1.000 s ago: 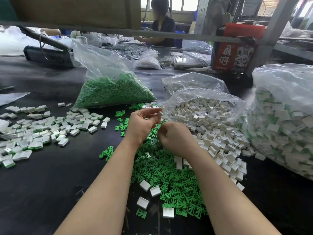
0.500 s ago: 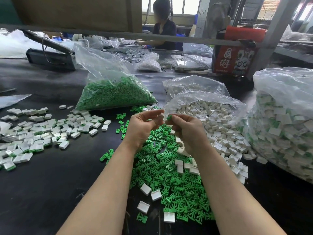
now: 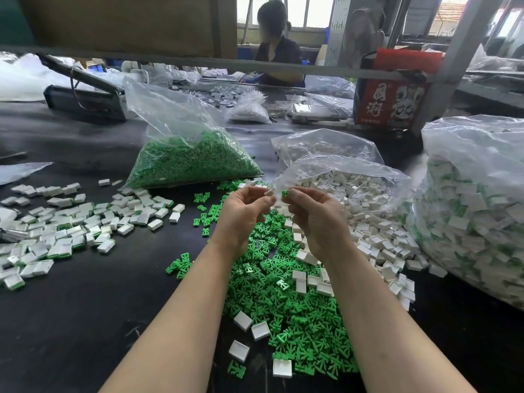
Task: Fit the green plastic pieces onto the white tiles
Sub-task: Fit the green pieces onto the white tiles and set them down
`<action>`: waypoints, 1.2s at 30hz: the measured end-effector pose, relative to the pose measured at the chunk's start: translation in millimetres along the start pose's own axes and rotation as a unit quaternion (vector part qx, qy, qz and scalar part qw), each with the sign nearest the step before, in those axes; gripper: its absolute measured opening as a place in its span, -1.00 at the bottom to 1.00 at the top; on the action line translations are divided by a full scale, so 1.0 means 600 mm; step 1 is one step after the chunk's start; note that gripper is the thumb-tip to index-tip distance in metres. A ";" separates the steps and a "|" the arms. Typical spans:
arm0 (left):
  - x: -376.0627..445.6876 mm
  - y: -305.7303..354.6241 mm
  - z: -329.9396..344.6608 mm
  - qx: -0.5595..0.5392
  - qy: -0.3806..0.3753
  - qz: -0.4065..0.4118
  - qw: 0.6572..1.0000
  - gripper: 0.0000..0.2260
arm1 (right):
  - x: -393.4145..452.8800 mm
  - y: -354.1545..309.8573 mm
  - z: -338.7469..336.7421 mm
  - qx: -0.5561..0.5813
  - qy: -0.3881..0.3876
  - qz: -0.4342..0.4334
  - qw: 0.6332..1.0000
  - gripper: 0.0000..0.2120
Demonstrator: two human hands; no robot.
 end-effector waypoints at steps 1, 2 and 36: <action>-0.001 -0.001 0.001 -0.023 -0.002 -0.011 1.000 -0.90 | 0.000 0.000 -0.001 0.000 0.005 -0.004 1.000 -0.93; -0.003 -0.002 0.003 -0.048 -0.006 -0.022 0.999 -0.87 | 0.000 0.000 -0.003 0.002 0.011 -0.008 1.000 -0.92; -0.014 0.010 0.013 -0.003 -0.024 0.008 1.000 -0.78 | 0.001 -0.015 -0.006 -0.194 0.107 -0.202 0.954 -0.92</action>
Point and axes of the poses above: each hand's wrist, its own x-axis towards the middle knuckle, its own z-axis out of the palm, y = z × x, the point moved 5 cm from there along x, towards the middle knuckle, and after that the axes turned 14 degrees about -x, right-handed, at the moved point
